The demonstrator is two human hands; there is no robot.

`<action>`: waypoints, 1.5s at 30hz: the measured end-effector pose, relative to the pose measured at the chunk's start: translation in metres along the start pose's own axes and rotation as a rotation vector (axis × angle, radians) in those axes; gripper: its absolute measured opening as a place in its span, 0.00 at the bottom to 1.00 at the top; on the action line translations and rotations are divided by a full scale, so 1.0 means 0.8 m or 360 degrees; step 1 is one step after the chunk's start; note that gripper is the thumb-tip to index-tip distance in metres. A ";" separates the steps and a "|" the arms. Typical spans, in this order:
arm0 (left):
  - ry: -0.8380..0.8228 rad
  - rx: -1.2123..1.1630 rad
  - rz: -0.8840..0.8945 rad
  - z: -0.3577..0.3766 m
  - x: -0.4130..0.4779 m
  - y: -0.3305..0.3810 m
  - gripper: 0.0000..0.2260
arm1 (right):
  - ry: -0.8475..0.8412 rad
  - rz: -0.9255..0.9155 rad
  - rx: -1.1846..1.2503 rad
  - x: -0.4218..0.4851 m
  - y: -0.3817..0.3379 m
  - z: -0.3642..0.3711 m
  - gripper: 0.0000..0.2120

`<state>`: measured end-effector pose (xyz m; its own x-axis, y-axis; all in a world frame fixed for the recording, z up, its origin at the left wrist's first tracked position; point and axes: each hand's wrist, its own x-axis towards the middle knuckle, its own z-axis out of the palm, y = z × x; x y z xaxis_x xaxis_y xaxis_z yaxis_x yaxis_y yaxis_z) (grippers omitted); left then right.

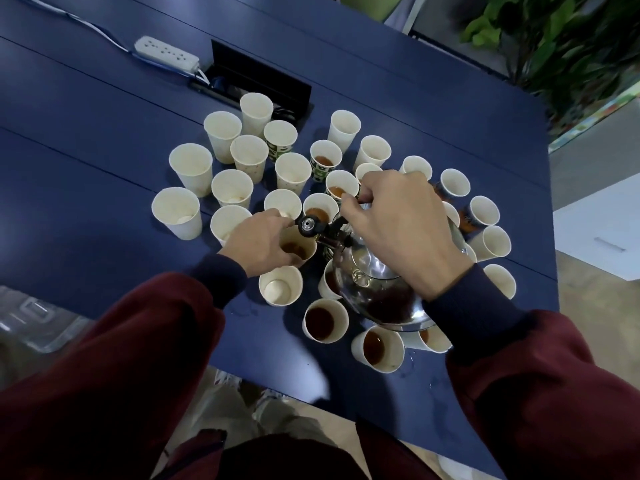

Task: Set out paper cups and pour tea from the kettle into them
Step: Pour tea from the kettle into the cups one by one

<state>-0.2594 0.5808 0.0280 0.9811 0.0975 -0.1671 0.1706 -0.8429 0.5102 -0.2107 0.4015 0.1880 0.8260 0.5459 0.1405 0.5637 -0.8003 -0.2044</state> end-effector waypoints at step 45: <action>0.0359 -0.0215 0.0058 0.064 -0.133 -0.019 0.29 | 0.0053 0.0159 -0.0013 -0.094 -0.076 -0.009 0.16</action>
<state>-0.3710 0.5563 -0.0055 0.9798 0.1964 0.0379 0.1304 -0.7712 0.6231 -0.3068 0.4071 0.1967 0.8776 0.4547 0.1521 0.4783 -0.8524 -0.2114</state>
